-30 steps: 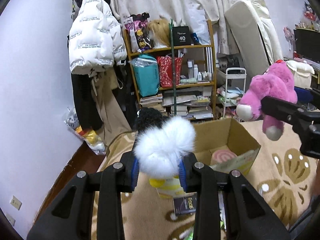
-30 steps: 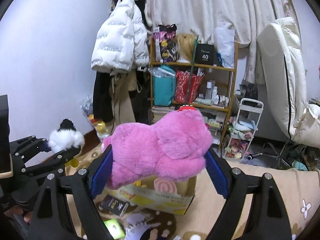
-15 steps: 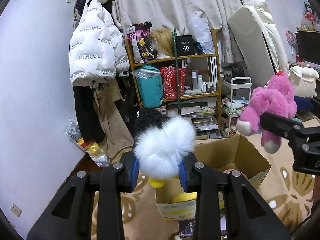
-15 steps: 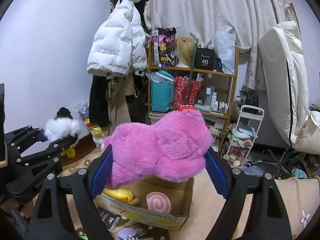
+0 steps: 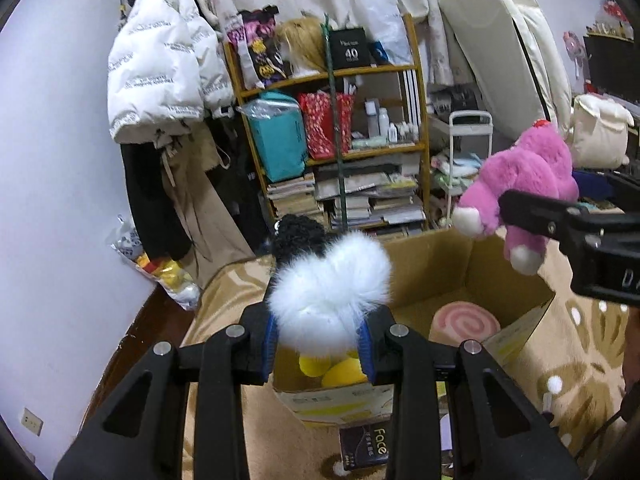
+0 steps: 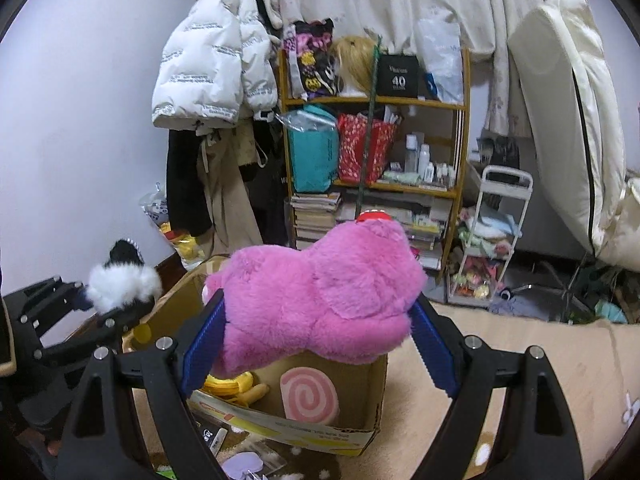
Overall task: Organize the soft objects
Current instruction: 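Lift the pompom and pink bear and carry both over the box, then open both grippers to drop the pompom and pink bear into the box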
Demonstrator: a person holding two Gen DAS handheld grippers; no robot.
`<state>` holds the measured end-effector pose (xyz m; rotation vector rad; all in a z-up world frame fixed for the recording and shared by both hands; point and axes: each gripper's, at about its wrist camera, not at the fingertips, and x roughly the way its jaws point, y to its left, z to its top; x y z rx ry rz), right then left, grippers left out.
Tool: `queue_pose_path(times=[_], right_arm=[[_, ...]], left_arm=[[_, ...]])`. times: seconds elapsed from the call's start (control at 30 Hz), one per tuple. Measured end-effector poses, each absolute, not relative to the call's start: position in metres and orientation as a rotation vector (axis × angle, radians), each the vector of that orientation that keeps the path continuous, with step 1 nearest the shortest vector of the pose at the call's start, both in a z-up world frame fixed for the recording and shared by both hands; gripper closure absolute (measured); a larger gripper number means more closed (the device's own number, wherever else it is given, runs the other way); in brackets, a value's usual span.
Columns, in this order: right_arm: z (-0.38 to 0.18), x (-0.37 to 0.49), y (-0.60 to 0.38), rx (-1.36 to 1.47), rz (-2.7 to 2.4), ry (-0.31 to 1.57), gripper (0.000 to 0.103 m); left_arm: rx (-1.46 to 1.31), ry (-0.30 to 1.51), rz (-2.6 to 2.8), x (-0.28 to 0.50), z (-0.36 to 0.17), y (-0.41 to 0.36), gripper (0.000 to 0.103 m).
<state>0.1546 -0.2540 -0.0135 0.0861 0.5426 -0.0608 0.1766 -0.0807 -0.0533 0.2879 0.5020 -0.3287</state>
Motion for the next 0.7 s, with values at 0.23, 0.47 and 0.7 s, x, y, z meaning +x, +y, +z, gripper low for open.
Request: queue_pose_path(times=[0.23,0.47,0.7], right_arm=[[-0.031,0.165,-0.264,0.132,-0.052,0.592,0.012],[-0.049,0.173,-0.264,0.191,0.007,0.658,0.012],[-0.058,0.174,-0.263,0.217,0.033,0.686,0.012]], left_arm=[[0.265,0.569,-0.367,0.189,-0.072,-0.084,0.070],[0.254,0.642,-0.404,0.193,-0.077,-0.087,0.069],[0.263,0.674,-0.393,0.196,-0.083,-0.086,0.066]])
